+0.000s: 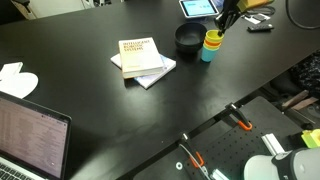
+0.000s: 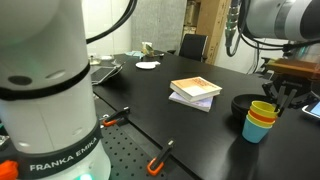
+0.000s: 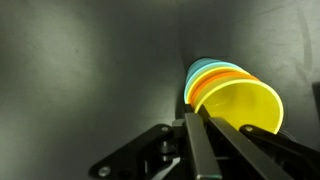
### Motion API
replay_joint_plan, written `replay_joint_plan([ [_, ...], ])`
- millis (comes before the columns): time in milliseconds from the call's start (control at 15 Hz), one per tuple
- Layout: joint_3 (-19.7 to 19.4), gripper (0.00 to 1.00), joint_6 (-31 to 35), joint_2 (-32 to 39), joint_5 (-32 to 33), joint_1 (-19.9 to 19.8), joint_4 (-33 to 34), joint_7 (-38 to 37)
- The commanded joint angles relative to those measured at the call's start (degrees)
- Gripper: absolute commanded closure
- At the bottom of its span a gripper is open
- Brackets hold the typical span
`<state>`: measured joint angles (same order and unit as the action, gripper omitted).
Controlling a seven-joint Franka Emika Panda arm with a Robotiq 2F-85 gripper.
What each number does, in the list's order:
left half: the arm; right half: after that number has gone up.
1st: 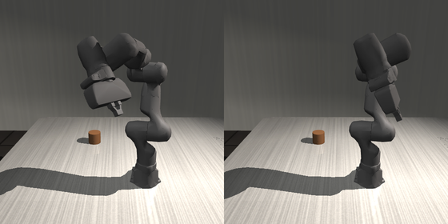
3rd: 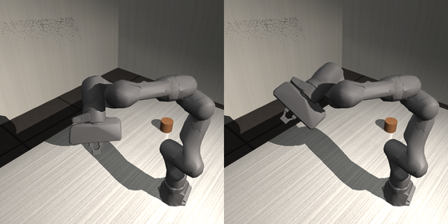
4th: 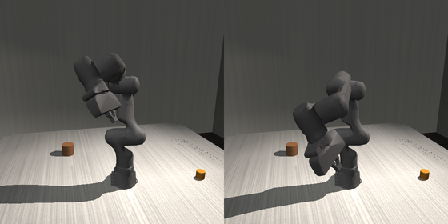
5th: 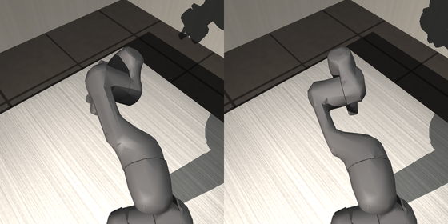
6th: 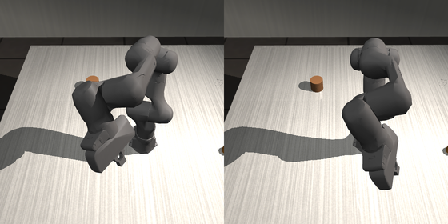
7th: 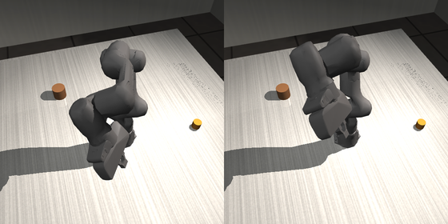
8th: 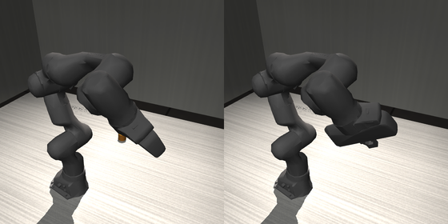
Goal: Separate the cups
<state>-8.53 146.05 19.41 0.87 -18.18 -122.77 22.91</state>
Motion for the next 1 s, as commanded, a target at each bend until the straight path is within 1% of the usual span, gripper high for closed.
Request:
replay_joint_plan([
  [0,0.6,0.93,-5.9,1.0,-2.9,-0.9,3.1,-0.1],
  [533,0.7,0.94,-14.2,0.6,-10.4,-2.6,6.3,0.8],
  [933,0.2,0.94,-16.6,-0.4,-12.0,-2.6,8.3,0.3],
])
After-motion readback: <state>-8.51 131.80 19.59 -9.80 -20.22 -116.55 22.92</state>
